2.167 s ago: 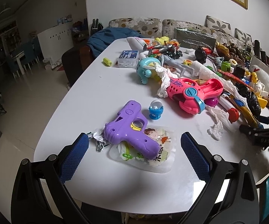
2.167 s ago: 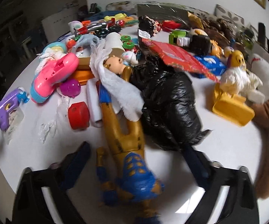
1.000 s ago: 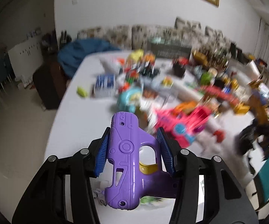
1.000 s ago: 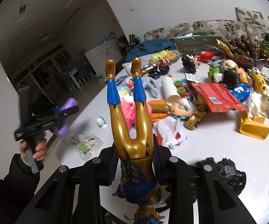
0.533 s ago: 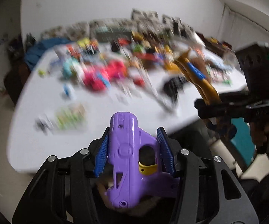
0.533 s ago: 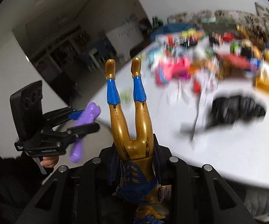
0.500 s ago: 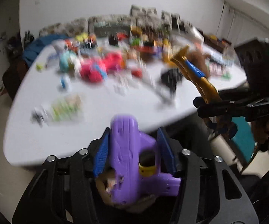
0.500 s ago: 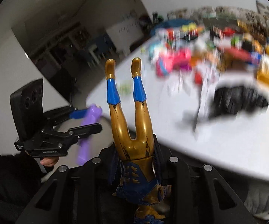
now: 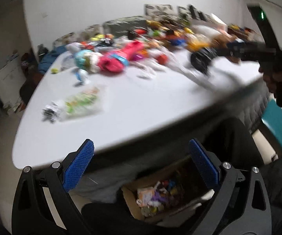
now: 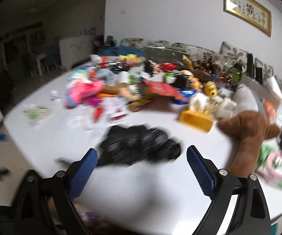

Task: Collect trash
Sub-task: 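Carry both held toys down to the cardboard box and open both tools, then grasp the black plastic bag with the right tool, then grasp the crumpled foil wrapper beside the juice pouch with the left tool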

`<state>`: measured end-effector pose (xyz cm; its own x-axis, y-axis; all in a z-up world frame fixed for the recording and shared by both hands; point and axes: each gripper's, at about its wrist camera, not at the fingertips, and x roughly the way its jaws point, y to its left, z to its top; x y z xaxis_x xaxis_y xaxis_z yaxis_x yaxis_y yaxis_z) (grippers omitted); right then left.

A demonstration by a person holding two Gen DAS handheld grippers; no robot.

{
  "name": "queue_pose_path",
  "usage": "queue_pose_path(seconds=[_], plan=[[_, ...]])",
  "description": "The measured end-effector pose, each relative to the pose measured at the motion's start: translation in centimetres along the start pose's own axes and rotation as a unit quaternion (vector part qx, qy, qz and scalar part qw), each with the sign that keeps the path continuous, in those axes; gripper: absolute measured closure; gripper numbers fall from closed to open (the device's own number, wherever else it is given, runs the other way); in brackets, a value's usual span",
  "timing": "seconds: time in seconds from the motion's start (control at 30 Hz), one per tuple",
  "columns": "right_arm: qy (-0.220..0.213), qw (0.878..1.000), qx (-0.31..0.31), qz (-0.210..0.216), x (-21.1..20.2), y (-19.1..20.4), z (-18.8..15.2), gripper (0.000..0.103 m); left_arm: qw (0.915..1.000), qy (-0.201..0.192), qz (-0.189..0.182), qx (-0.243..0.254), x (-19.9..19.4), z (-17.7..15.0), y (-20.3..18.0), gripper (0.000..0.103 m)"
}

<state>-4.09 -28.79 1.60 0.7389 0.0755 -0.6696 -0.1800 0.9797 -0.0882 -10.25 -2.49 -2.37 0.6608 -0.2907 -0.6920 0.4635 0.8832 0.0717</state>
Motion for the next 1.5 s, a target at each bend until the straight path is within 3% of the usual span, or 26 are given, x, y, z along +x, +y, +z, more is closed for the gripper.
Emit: queue_pose_path(seconds=[0.07,0.27,0.3,0.37,0.47,0.6,0.77,0.9,0.97,1.13,1.33,1.4,1.43,1.47,1.5], plan=[[0.022,1.000,-0.009,0.019,1.6,-0.1,0.9,0.005,0.9996,-0.005,0.003,-0.029,-0.1,0.6,1.5,0.008],[0.066,0.996,-0.032,0.047,7.5,1.0,0.9,0.006,0.9940,-0.004,0.025,-0.106,1.1,1.5,4.9,0.008],[0.078,0.995,-0.009,0.064,8.3,0.7,0.8,0.008,0.9925,-0.004,0.028,-0.119,1.3,1.6,5.3,0.008],[0.085,0.991,0.039,0.093,8.1,-0.3,0.9,0.041,0.9887,0.000,0.035,-0.146,2.1,2.0,6.5,0.008],[0.093,0.989,0.060,0.093,7.5,-0.7,0.9,0.047,0.9843,0.001,0.041,-0.171,3.4,3.0,8.0,0.008],[0.088,0.987,0.078,0.106,6.0,-1.1,0.5,0.047,0.9849,0.013,0.065,-0.160,5.8,4.1,9.4,0.008],[0.065,0.988,0.083,0.110,3.6,-1.4,0.2,0.047,0.9843,0.044,0.066,-0.157,8.2,4.9,10.7,0.008],[0.050,0.989,0.081,0.117,2.1,-0.9,0.7,0.047,0.9812,0.019,0.066,-0.180,7.1,5.3,11.8,0.008],[0.044,0.989,0.071,0.120,1.5,-0.2,1.1,0.047,0.9760,0.008,0.049,-0.212,6.0,4.7,12.8,0.008],[0.042,0.988,0.050,0.142,1.6,1.4,1.7,0.047,0.9575,0.026,0.036,-0.285,6.4,3.3,14.6,0.008],[0.048,0.986,0.045,0.156,2.4,2.3,1.9,0.047,0.9478,0.047,0.070,-0.308,9.3,5.7,16.5,0.008],[0.050,0.985,0.051,0.159,2.5,2.1,1.7,0.047,0.9491,0.047,0.065,-0.305,10.0,6.3,16.9,0.011],[0.051,0.984,0.054,0.159,2.5,2.0,1.7,0.047,0.9523,0.047,0.063,-0.295,10.2,6.6,16.7,0.024],[0.053,0.984,0.056,0.160,2.5,1.9,1.6,0.047,0.9553,0.046,0.064,-0.285,10.3,6.7,16.4,0.045],[0.053,0.984,0.057,0.160,2.5,1.9,1.6,0.047,0.9594,0.046,0.056,-0.273,10.3,6.8,16.1,0.056]])
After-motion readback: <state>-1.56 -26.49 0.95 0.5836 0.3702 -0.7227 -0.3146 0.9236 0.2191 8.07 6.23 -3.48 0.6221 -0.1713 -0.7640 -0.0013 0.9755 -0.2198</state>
